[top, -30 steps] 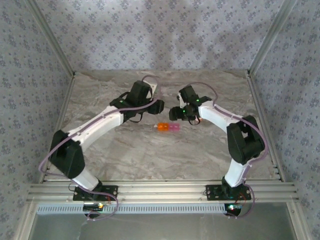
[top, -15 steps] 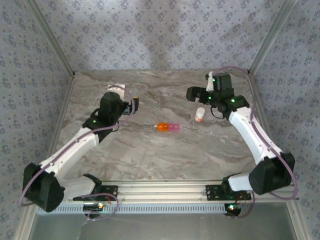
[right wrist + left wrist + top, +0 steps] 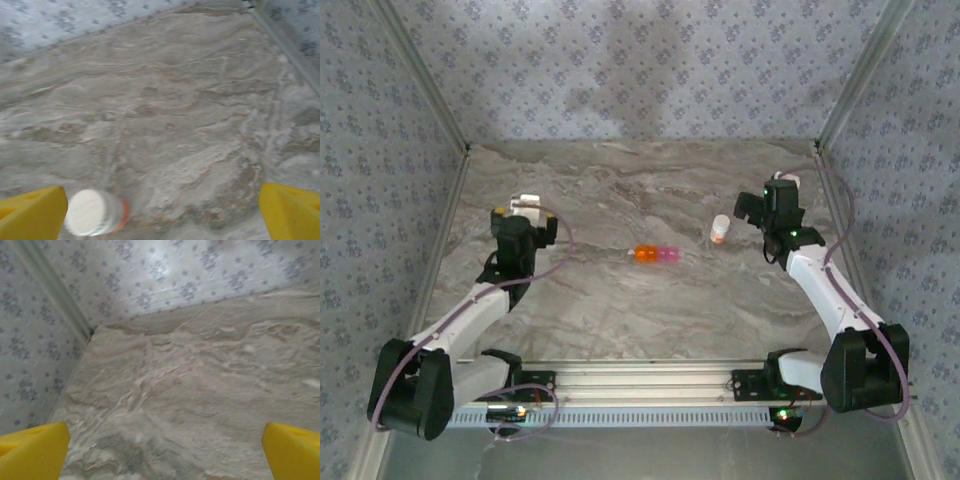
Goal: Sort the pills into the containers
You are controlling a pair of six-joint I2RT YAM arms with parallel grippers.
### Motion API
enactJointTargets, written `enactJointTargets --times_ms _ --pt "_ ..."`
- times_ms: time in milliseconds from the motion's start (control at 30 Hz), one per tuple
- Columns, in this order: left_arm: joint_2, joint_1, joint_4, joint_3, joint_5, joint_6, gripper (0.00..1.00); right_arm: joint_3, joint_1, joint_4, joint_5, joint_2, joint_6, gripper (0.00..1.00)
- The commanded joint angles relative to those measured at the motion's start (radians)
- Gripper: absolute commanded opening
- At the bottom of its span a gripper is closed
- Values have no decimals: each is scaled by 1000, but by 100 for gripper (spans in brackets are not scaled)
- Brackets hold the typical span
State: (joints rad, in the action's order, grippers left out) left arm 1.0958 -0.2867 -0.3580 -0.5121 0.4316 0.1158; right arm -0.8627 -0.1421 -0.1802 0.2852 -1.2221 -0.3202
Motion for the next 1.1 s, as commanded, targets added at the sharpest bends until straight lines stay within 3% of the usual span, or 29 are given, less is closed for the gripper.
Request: enactJointTargets --times_ms 0,167,333,433,567,633,733,767,833,1067 --pt "18 38 -142 45 4 6 98 70 32 199 135 4 60 100" --pt "124 92 -265 133 -17 -6 98 135 80 270 184 -67 90 100" --pt "244 129 -428 181 -62 -25 98 234 95 478 216 -174 172 100" --pt "265 186 -507 203 -159 -76 98 315 96 674 189 -226 245 99" --pt "307 257 -597 236 -292 -120 98 477 104 1017 64 -264 317 99" --pt "345 277 -623 234 -355 -121 98 506 110 1009 -9 -244 305 100" --pt "439 285 -684 214 -433 -101 98 577 138 1220 -57 -308 307 100" --pt "436 288 -618 185 -450 -95 98 599 146 1297 -54 -340 303 100" --pt "436 300 -517 132 -509 -84 98 558 171 1123 -97 -285 278 100" --pt "442 342 -453 95 -518 -135 98 500 161 1060 -107 -305 303 100"
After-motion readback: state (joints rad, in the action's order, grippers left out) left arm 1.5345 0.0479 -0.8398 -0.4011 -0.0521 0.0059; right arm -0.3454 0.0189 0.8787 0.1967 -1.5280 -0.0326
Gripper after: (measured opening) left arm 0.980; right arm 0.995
